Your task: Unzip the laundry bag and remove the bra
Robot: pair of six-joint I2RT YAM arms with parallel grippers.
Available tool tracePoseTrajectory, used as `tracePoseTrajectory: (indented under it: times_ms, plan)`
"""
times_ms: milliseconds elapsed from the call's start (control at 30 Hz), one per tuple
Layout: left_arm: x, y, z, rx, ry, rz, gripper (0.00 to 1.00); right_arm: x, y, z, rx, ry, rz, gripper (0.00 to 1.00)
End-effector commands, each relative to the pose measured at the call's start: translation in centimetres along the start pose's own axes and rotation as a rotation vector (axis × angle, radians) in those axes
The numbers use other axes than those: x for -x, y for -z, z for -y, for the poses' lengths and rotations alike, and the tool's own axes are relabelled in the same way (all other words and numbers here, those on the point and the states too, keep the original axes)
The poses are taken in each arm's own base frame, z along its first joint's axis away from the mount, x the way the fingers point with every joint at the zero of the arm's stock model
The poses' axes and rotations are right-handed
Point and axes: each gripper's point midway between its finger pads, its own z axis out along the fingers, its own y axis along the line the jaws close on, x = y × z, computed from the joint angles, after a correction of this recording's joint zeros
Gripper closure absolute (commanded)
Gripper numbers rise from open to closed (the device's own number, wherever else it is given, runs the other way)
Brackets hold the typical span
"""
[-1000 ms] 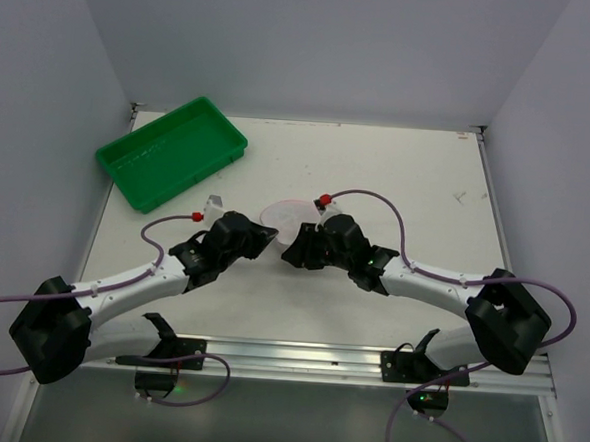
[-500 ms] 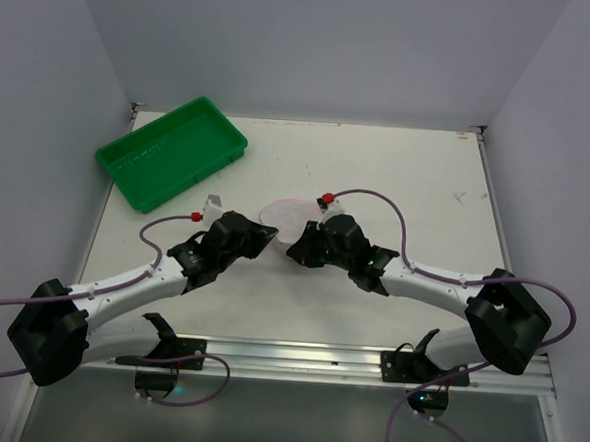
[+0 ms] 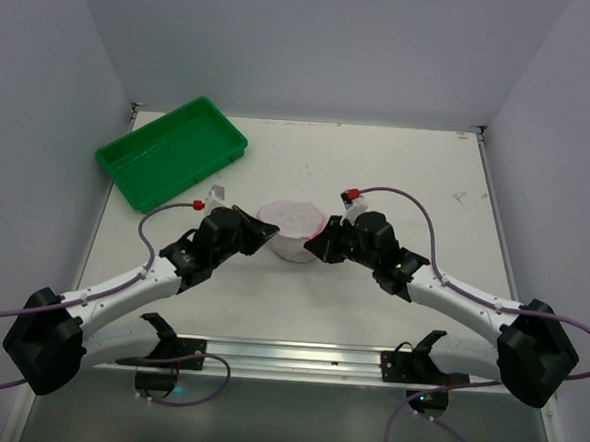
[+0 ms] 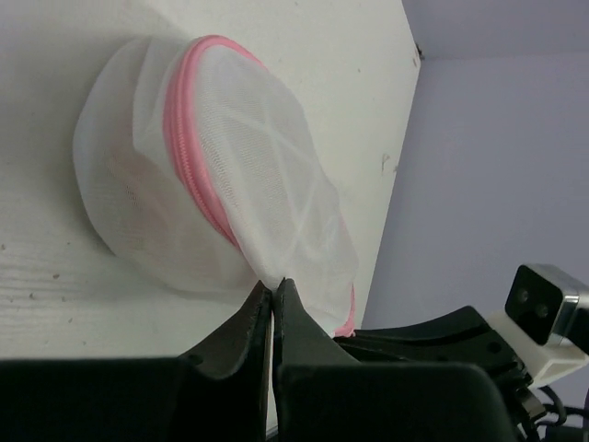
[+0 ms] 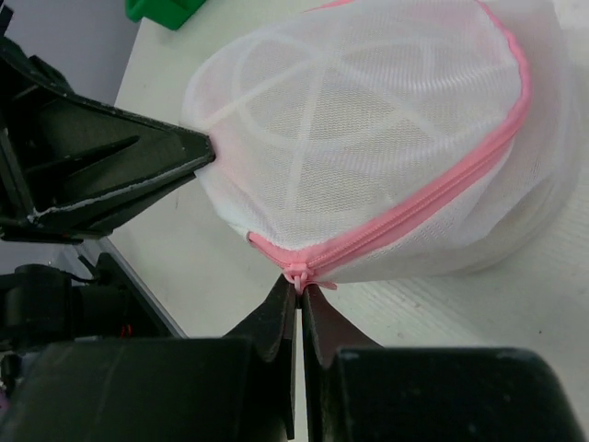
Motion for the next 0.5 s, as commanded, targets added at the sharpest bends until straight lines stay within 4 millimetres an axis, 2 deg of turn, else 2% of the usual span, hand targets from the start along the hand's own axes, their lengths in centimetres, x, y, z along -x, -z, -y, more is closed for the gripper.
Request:
tracePoseTrajectory:
  times_ms: [0, 133, 267, 300, 333, 367, 433, 467]
  plan:
    - [4.7, -0.5, -2.8, 0.070, -0.205, 0.117, 1.00, 0.1, 1.9, 3.7, -0.104, 0.099, -0.031, 1.00]
    - [5.5, -0.8, -2.4, 0.023, -0.418, 0.097, 1.00, 0.0, 2.1, 3.4, -0.094, 0.186, -0.103, 1.00]
    - [5.7, -1.7, -1.3, -0.041, -0.558, 0.019, 1.00, -1.2, 1.3, 1.6, 0.003, 0.206, -0.191, 1.00]
    - [6.4, -2.5, -1.2, -0.040, -0.597, 0.000, 1.00, -1.5, 1.2, 0.8, 0.021, 0.227, -0.212, 1.00]
    - [5.9, -2.7, -0.9, -0.067, -0.613, -0.053, 1.00, -2.1, 0.8, 0.7, 0.026, 0.230, -0.240, 1.00]
    - [6.6, -3.2, -1.0, -0.058, -0.617, -0.063, 1.00, -2.6, 0.6, 0.0, 0.039, 0.233, -0.254, 1.00]
    - [6.6, -4.0, -0.1, -0.076, -0.643, -0.105, 1.00, -2.6, -0.3, -1.4, 0.073, 0.225, -0.255, 1.00]
    - [6.8, -4.3, 0.8, -0.090, -0.637, -0.105, 0.88, -2.3, -0.8, -3.0, 0.108, 0.209, -0.244, 1.00]
